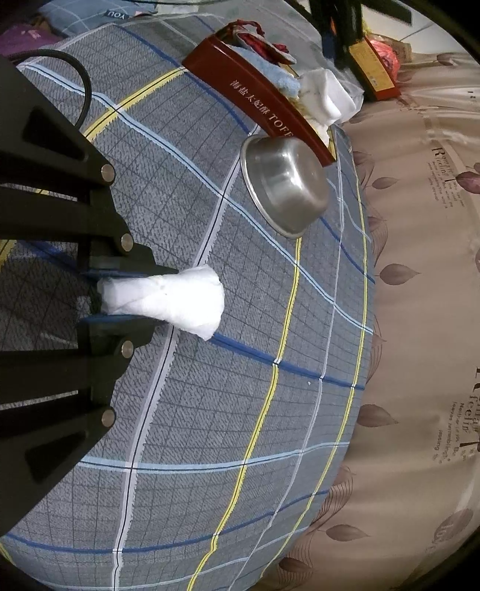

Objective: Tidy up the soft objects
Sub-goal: 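Open the left gripper over the tin and withdraw it, then carry the small white cloth into the tin and open the right gripper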

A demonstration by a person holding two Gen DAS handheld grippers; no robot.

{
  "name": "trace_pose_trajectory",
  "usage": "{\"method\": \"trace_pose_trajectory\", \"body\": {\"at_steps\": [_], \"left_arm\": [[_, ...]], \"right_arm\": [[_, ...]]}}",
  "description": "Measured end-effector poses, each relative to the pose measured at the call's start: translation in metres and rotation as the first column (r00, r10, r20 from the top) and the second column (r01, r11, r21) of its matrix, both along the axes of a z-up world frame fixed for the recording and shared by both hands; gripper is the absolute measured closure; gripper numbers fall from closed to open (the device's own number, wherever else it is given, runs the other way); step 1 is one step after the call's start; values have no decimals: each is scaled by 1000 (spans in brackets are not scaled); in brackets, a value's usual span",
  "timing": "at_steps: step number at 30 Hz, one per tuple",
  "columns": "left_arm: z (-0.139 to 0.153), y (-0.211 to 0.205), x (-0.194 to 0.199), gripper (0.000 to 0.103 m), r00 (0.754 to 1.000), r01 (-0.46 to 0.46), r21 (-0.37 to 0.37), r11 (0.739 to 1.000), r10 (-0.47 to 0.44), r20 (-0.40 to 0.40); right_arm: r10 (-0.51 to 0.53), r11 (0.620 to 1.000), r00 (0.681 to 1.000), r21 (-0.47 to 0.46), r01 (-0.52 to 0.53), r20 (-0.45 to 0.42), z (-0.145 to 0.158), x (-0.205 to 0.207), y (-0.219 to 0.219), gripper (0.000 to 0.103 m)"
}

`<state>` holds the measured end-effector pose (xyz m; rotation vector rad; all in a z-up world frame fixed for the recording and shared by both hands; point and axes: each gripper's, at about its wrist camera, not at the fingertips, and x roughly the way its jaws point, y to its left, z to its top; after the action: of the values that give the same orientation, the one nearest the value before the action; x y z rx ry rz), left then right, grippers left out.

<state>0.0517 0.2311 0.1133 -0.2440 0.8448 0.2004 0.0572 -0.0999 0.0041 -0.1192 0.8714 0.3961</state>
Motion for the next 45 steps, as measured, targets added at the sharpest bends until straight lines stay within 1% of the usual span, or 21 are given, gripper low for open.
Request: {"method": "trace_pose_trajectory", "body": {"at_steps": [2,5,10,13,16,17,19,21,25,27,30,33,38,45], "left_arm": [[3,-6,-23,62,1000,9,-15,1000,-9,20],[3,-19,-55,62,1000,-2,30,1000,2,15],[-7,-34,-108,62,999,-34,155,987,37,-17],[-13,-35,-131,61,997,-70,153,986,73,-10],[-21,-29,-151,59,992,-127,134,983,129,-5],[-23,-28,-153,57,990,-136,140,981,138,-11],[-28,-25,-154,57,986,-158,168,973,165,-30],[-31,-21,-154,57,984,-167,177,970,176,-37],[-36,-15,-154,57,983,-162,175,971,173,-55],[-35,-13,-156,57,985,-155,172,973,166,-52],[-34,-9,-155,56,984,-164,179,970,174,-43],[-35,-6,-155,55,984,-162,159,974,171,-48],[-43,-2,-152,55,981,-163,143,976,176,-78],[-48,4,-150,55,978,-173,140,975,188,-96]], "right_arm": [[0,1000,1000,2,0,3,0,0,0,89],[4,1000,1000,-1,-4,0,0,1,1,89],[34,998,999,-44,-34,-11,1,-2,11,89],[37,999,999,-11,-38,-36,7,-2,18,89],[78,997,997,-1,-78,-11,26,-7,39,89],[98,995,995,11,-98,-4,34,-9,47,89],[146,988,989,39,-146,9,52,-14,69,89],[199,977,980,72,-200,22,69,-18,96,89],[277,952,961,137,-276,11,84,-19,147,89],[296,944,955,154,-292,1,84,-17,166,89],[320,936,947,156,-317,4,82,-17,198,89],[331,932,943,159,-327,-5,78,-16,219,89],[329,936,944,139,-324,-17,67,-10,237,88],[297,948,954,138,-288,-48,52,3,238,88]]}}
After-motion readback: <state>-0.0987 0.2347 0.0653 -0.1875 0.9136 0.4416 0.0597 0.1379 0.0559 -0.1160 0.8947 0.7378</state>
